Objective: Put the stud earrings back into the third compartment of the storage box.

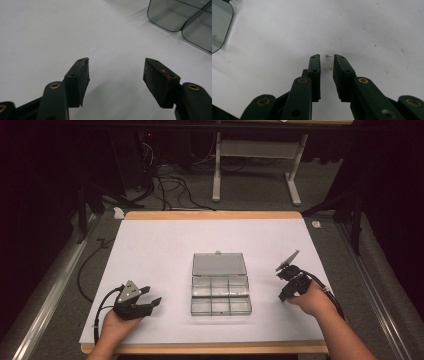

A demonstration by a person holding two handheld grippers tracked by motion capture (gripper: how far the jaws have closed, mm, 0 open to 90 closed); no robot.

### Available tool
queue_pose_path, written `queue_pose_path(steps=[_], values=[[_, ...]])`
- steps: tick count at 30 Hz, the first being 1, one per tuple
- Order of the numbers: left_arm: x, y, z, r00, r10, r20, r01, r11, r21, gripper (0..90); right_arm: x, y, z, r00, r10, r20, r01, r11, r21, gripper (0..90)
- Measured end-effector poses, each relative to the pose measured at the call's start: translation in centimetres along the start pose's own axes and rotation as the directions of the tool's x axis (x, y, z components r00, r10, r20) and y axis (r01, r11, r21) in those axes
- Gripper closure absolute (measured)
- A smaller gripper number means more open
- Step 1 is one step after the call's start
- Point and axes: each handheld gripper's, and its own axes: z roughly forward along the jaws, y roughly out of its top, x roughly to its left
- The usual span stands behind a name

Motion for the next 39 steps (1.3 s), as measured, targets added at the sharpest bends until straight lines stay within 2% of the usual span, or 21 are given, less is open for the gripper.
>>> queue_pose_path(steps=[3,7,8,9,11,13,16,20,23,25,27,34,39], values=[[-0.1,0.0,-0.2,1.0,0.006,0.002,-0.006,0.9997,-0.023,40.4,0.0,0.0,0.1,0.9999,0.013,-0.001,-0.013,1.0,0.003,76.9],[-0.1,0.0,-0.3,0.9997,-0.02,0.014,0.021,0.9982,-0.056,40.2,-0.1,0.1,0.3,1.0,0.004,-0.001,-0.004,1.0,0.003,77.0],[-0.3,-0.1,-0.4,0.9998,-0.021,0.003,0.021,0.994,-0.107,40.8,-0.1,0.1,0.5,1.0,0.005,-0.001,-0.005,1.0,0.012,76.9],[-0.4,-0.1,-0.5,0.9998,-0.021,-0.001,0.021,0.9916,-0.128,41.4,-0.1,0.1,0.5,1.0,0.005,0.0,-0.005,1.0,0.012,76.9],[-0.5,0.0,-0.6,0.9995,-0.028,-0.012,0.026,0.9899,-0.139,43.7,-0.1,0.1,0.7,1.0,0.008,-0.001,-0.008,1.0,0.018,77.0],[-0.6,0.0,-0.6,0.999,-0.02,-0.04,0.014,0.9895,-0.144,44.0,-0.2,0.1,0.8,1.0,0.008,0.001,-0.008,1.0,0.02,77.0],[-0.6,0.0,-0.6,0.9977,-0.008,-0.067,-0.001,0.9913,-0.132,43.5,-0.2,0.2,1.0,0.9999,0.011,0.0,-0.011,1.0,0.022,77.2],[-0.3,0.0,-0.4,0.9948,-0.044,-0.091,0.034,0.9933,-0.111,37.0,-0.1,0.2,1.1,0.9999,0.01,0.003,-0.01,1.0,0.028,77.9],[0.2,0.0,-0.2,0.9929,-0.086,-0.083,0.078,0.9924,-0.095,29.6,-0.1,0.2,1.1,0.9999,0.009,0.009,-0.009,1.0,0.03,79.0],[0.3,-0.1,-0.2,0.9929,-0.095,-0.071,0.088,0.9917,-0.094,27.3,0.0,0.2,1.2,0.9998,0.006,0.018,-0.006,0.999,0.031,80.5],[0.3,-0.1,-0.2,0.9932,-0.092,-0.071,0.085,0.9921,-0.092,25.6,0.0,0.2,1.2,0.9998,0.002,0.022,-0.003,0.999,0.032,81.7],[-0.2,0.0,-0.1,0.9958,-0.04,-0.082,0.033,0.9956,-0.088,23.4,0.0,0.3,1.1,0.9999,-0.006,0.011,0.005,0.999,0.041,85.3],[-0.2,0.0,0.0,0.9961,-0.034,-0.082,0.026,0.9956,-0.09,22.9,0.0,0.3,1.0,1.0,-0.007,0.002,0.007,0.999,0.036,85.8]])
